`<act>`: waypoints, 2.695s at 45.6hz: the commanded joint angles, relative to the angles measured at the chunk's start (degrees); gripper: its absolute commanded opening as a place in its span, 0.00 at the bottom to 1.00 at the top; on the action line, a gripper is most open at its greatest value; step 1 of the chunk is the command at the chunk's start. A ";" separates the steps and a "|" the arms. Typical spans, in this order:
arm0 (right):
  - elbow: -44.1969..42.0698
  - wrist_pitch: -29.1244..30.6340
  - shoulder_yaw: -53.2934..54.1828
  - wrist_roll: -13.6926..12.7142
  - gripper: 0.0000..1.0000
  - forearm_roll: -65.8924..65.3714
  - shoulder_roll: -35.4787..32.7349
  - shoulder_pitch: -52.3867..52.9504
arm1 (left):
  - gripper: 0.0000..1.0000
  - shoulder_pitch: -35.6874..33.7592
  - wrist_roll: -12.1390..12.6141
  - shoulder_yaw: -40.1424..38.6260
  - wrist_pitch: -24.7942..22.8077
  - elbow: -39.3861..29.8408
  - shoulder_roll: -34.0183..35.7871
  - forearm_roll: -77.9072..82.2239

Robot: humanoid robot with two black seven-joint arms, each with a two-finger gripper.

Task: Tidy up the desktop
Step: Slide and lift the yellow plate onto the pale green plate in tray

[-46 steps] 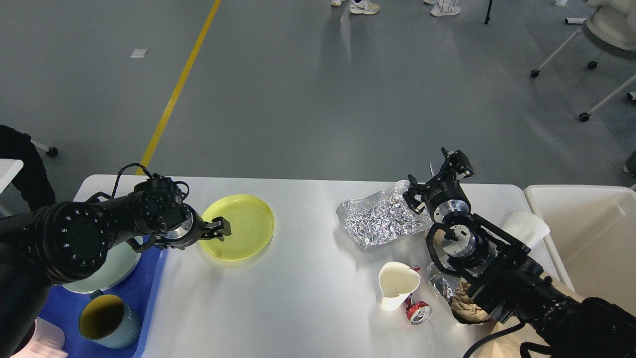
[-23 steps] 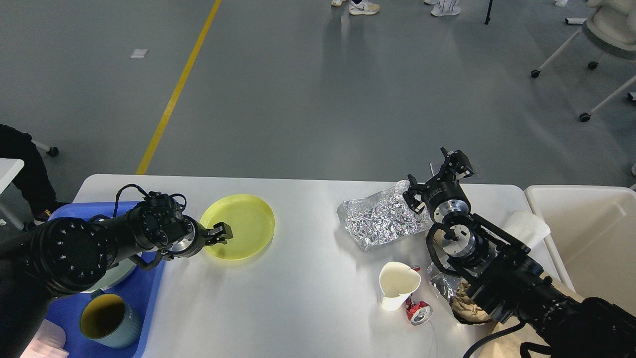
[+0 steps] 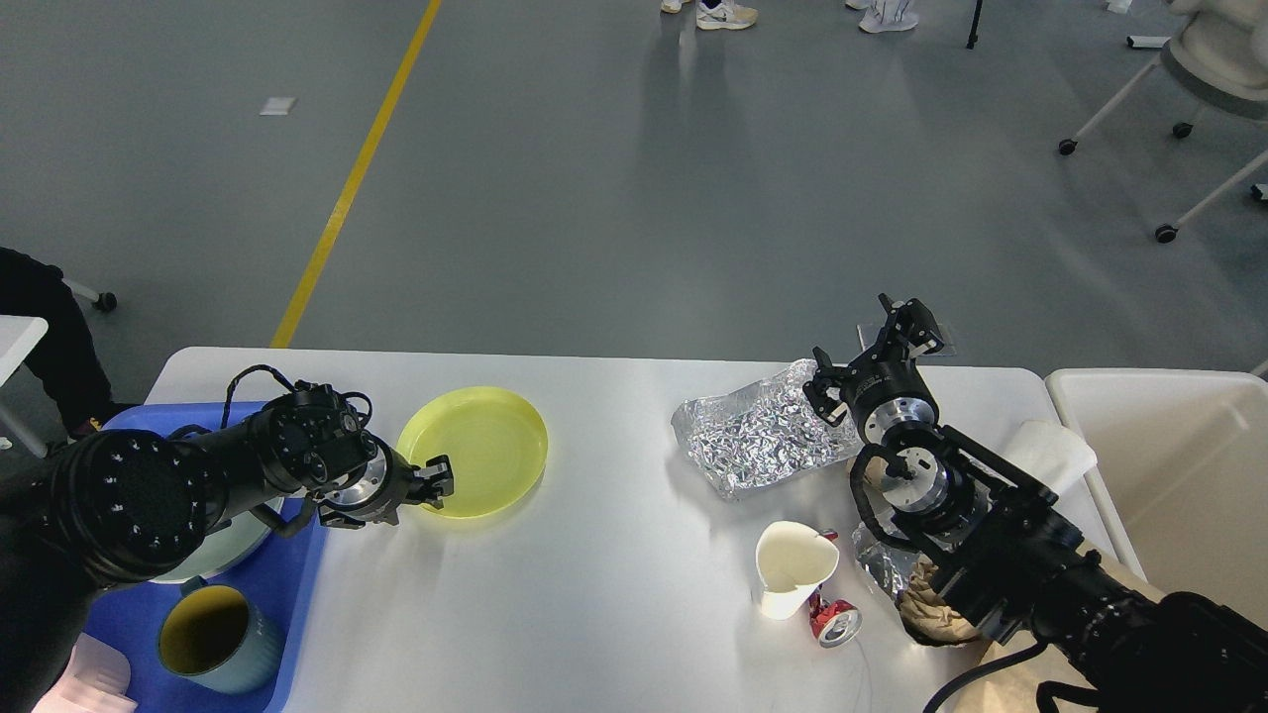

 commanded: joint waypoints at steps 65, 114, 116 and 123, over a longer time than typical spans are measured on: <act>-0.01 0.00 0.00 0.00 1.00 0.00 0.00 0.00 | 0.00 -9.12 4.04 -1.85 -25.44 -0.24 3.63 0.14; -0.01 0.00 0.00 0.00 1.00 0.00 0.00 0.00 | 0.00 -17.92 4.04 -7.12 -29.55 -0.33 31.32 -0.56; -0.01 0.00 0.00 0.00 1.00 0.00 0.00 0.00 | 0.00 -15.99 4.04 -7.65 -29.55 -0.33 32.02 -0.56; -0.01 0.00 0.00 0.00 1.00 0.00 0.00 0.00 | 0.00 -11.67 3.86 -7.92 -29.55 -0.24 33.86 -0.65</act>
